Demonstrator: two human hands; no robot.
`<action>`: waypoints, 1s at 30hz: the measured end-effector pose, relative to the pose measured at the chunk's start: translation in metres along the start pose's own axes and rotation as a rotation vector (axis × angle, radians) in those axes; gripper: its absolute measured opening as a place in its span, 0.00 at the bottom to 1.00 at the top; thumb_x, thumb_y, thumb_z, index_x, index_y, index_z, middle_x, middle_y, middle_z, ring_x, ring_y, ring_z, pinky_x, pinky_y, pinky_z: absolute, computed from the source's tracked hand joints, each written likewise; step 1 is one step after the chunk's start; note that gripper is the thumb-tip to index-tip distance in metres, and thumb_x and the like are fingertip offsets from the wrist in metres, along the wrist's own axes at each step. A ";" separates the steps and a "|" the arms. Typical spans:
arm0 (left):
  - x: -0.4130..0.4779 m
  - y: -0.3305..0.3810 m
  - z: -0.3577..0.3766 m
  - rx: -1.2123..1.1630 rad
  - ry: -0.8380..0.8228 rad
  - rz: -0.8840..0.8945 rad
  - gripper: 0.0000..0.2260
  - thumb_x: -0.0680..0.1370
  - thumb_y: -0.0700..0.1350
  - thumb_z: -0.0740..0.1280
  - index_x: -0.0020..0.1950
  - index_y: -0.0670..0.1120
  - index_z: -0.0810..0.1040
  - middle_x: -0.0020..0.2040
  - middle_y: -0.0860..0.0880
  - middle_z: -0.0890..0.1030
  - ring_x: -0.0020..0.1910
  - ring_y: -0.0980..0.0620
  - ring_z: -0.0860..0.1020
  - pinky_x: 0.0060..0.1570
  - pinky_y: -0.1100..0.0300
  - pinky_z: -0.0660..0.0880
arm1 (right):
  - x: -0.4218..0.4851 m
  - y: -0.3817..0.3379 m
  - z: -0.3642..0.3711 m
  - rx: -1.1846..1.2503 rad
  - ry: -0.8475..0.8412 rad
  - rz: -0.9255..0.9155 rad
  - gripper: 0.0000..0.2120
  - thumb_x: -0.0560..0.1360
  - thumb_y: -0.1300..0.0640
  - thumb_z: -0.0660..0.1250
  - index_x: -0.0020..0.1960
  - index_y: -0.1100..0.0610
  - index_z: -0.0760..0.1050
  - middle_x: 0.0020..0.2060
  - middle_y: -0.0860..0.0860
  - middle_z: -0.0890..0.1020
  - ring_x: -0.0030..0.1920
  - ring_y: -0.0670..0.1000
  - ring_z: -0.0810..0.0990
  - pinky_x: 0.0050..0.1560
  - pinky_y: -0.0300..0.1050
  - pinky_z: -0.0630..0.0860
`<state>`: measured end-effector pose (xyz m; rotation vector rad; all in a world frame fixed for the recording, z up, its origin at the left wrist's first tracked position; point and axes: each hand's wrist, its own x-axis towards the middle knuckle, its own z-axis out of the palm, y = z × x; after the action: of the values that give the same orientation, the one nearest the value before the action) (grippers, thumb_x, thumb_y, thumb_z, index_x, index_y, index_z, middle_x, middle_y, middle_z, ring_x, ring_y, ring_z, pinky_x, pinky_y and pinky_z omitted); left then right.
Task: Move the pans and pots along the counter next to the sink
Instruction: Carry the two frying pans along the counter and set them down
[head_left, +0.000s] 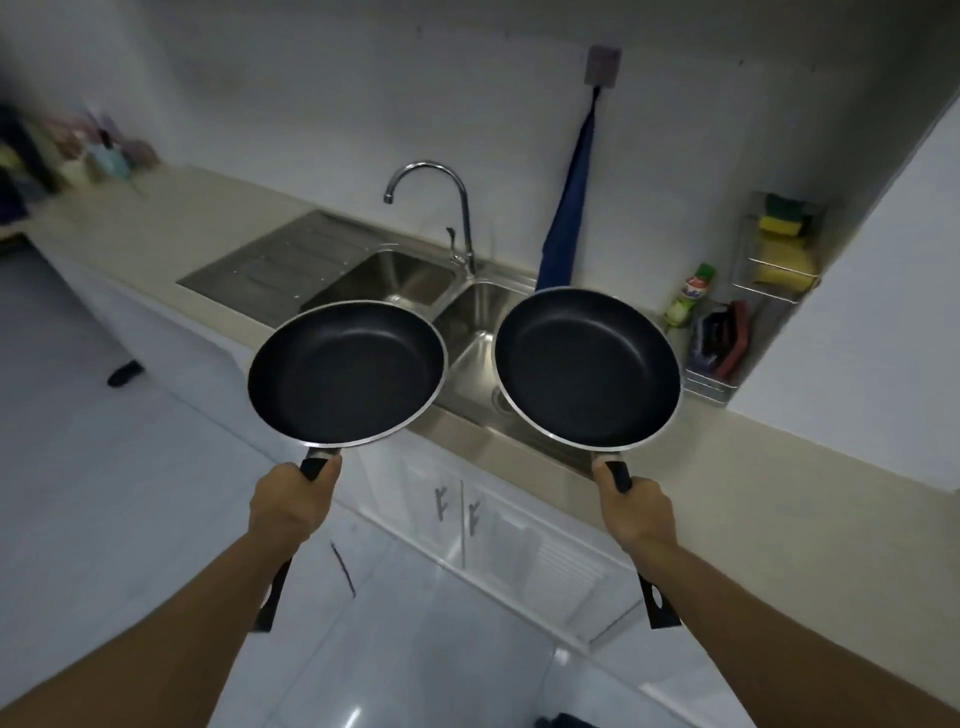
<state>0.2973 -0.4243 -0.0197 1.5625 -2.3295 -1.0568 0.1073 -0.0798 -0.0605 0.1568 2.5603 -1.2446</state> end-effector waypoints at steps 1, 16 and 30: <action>0.008 -0.004 -0.008 -0.010 0.019 -0.024 0.28 0.77 0.62 0.66 0.43 0.35 0.77 0.40 0.37 0.80 0.40 0.37 0.81 0.44 0.45 0.81 | 0.002 -0.013 0.012 -0.007 -0.011 -0.013 0.28 0.77 0.32 0.63 0.39 0.59 0.77 0.36 0.55 0.81 0.38 0.56 0.81 0.38 0.46 0.73; 0.155 -0.019 -0.076 -0.099 0.194 -0.278 0.26 0.77 0.63 0.66 0.39 0.38 0.75 0.36 0.40 0.80 0.31 0.42 0.79 0.27 0.58 0.73 | 0.102 -0.181 0.187 -0.085 -0.280 -0.162 0.27 0.78 0.35 0.63 0.38 0.59 0.80 0.34 0.55 0.83 0.37 0.55 0.82 0.43 0.51 0.80; 0.344 -0.045 -0.148 -0.097 0.236 -0.328 0.24 0.77 0.62 0.66 0.38 0.41 0.73 0.35 0.42 0.78 0.28 0.45 0.78 0.23 0.61 0.70 | 0.157 -0.326 0.352 -0.214 -0.335 -0.225 0.27 0.79 0.36 0.62 0.37 0.59 0.77 0.34 0.55 0.81 0.36 0.55 0.80 0.34 0.46 0.71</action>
<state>0.2472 -0.7985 -0.0248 1.9553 -1.8851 -0.9660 -0.0401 -0.5619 -0.0692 -0.3626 2.4372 -0.9599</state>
